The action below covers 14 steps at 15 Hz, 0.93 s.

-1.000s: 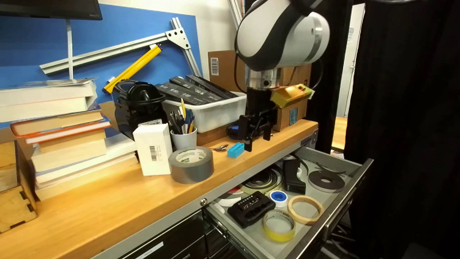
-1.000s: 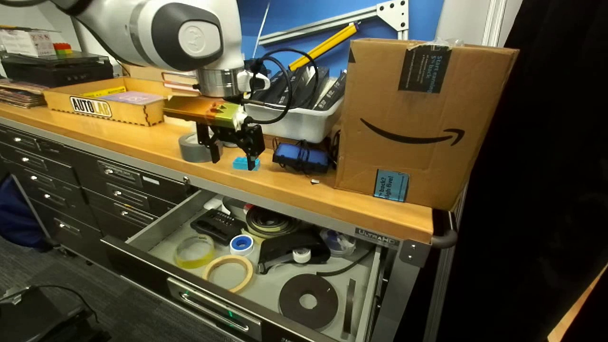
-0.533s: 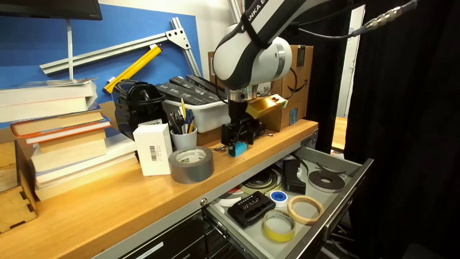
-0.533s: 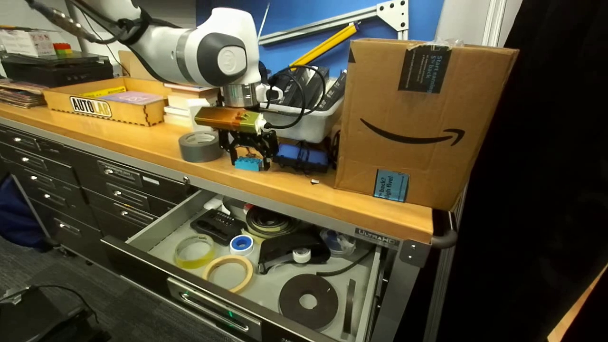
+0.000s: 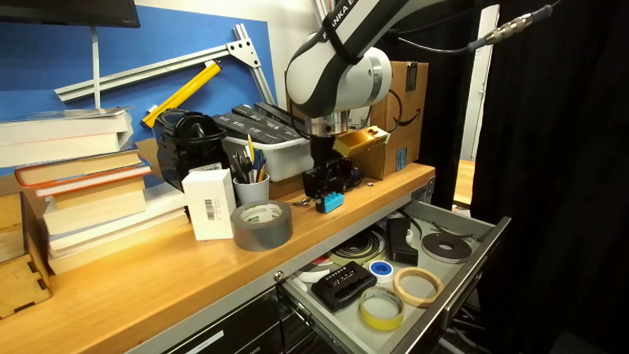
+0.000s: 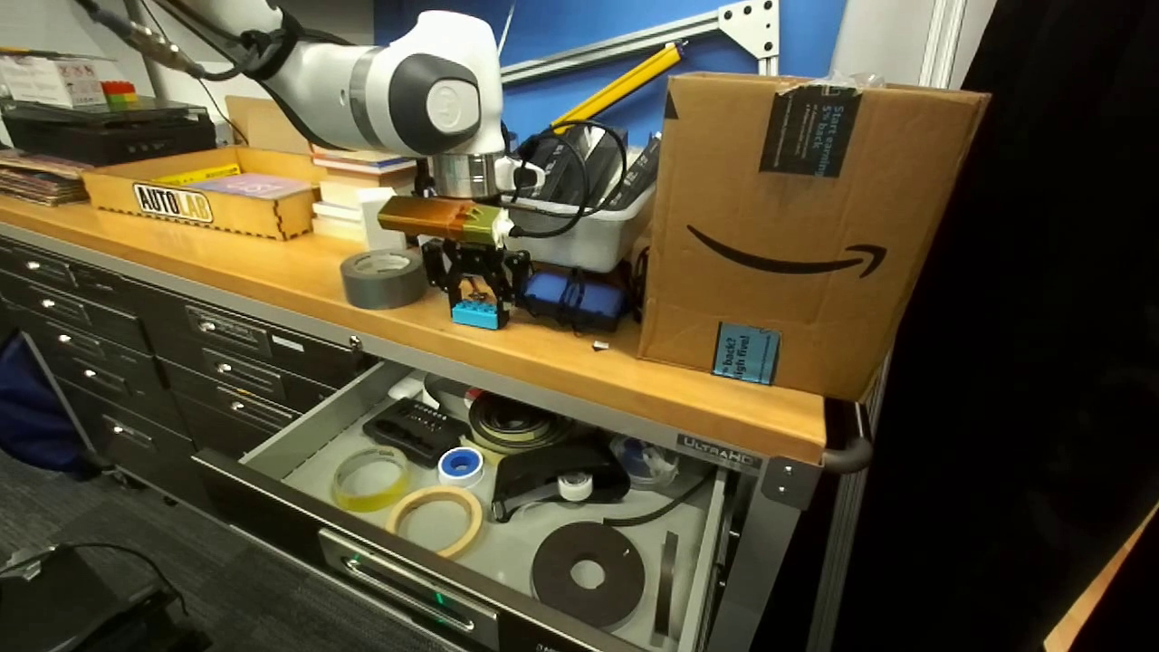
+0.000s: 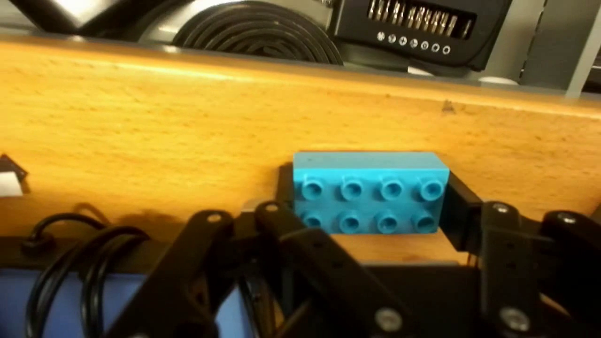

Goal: Pick up the blue object from the counter and put it in the open drawer and close it

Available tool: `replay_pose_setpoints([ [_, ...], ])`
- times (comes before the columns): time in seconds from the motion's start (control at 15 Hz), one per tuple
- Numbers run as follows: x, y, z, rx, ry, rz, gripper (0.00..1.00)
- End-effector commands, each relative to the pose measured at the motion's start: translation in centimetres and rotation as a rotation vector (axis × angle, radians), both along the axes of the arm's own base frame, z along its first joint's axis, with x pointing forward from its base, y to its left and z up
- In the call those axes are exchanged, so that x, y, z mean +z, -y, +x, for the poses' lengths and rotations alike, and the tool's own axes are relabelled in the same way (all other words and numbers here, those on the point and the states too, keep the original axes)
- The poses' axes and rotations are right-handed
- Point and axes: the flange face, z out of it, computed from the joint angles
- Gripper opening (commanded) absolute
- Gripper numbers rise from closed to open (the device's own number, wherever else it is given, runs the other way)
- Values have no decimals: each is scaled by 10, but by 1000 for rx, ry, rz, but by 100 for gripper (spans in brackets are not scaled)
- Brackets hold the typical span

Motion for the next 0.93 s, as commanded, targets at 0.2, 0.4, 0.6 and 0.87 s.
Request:
replay_pose_setpoints([
  [0.2,-21,56,-77,-118,-134,-47,46],
  [0.4,-71,82,-109,-179,-218,-31,46],
  [0.6,-104,99,-130,-213,-258,4,94],
  [0.87,-109,132,-169,-229,-329,16,100],
])
